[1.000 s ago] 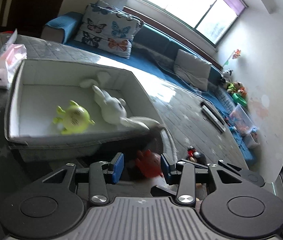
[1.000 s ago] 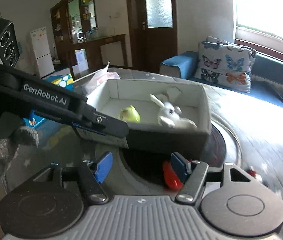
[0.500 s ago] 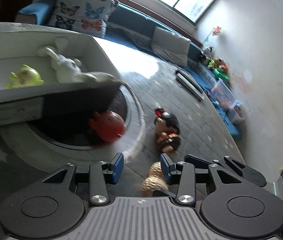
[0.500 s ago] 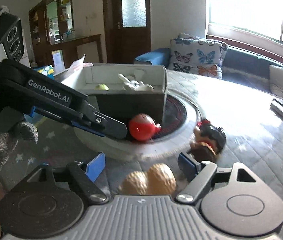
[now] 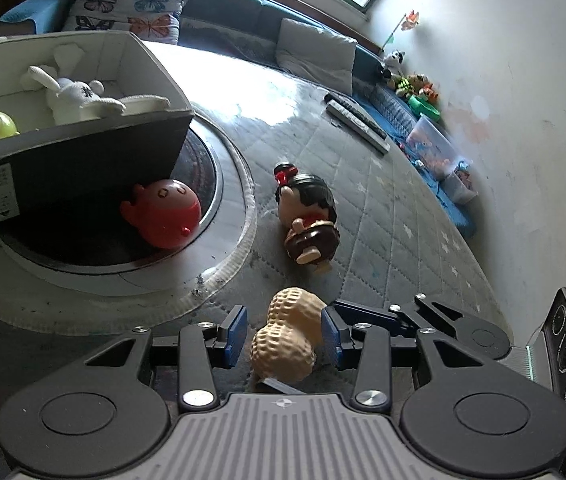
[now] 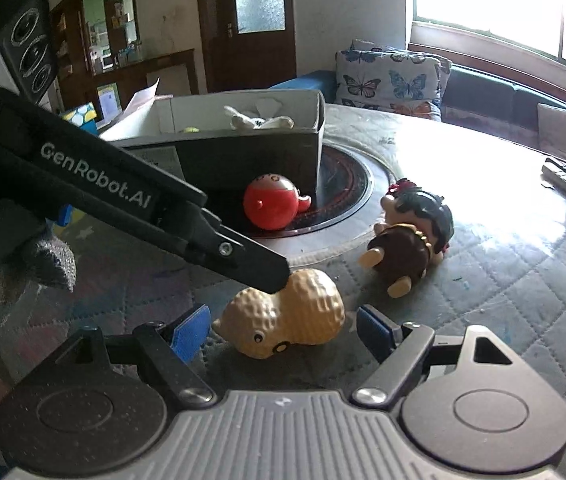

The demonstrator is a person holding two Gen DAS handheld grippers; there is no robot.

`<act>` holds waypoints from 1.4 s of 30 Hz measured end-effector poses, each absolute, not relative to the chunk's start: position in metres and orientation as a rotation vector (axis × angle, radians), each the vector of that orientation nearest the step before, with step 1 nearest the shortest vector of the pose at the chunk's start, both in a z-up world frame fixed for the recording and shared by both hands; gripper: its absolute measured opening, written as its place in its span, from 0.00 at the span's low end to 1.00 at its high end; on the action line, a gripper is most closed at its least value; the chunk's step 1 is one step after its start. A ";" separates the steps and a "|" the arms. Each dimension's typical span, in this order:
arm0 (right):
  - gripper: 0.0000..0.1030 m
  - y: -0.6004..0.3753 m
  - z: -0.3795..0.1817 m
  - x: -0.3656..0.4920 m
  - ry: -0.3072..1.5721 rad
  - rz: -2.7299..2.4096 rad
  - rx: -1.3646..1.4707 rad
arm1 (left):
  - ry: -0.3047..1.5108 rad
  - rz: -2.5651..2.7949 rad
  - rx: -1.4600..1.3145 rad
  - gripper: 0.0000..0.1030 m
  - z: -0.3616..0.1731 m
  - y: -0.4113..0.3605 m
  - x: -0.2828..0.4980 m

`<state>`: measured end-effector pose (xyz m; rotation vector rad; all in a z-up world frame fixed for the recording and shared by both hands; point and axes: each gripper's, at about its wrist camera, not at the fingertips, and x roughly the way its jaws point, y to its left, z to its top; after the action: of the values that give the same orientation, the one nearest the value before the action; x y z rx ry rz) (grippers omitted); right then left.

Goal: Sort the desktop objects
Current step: 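Move the right gripper to the tan peanut toy and grasp it, then carry the peanut toy into the shoebox and open the right gripper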

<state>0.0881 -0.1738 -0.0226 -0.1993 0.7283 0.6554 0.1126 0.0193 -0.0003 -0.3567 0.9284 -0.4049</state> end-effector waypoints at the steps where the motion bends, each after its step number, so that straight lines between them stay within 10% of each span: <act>1: 0.79 -0.173 -0.024 0.088 0.730 0.657 -0.206 | 0.934 -0.409 -0.350 0.42 -0.001 0.018 0.113; 42: 0.72 -0.105 0.027 0.104 0.569 0.816 -0.323 | 0.781 -0.325 -0.311 0.41 0.049 0.076 0.110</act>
<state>0.1044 -0.1050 0.0269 -0.3230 0.5689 0.8163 0.1104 0.0760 0.0491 -0.3110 0.7808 -0.3253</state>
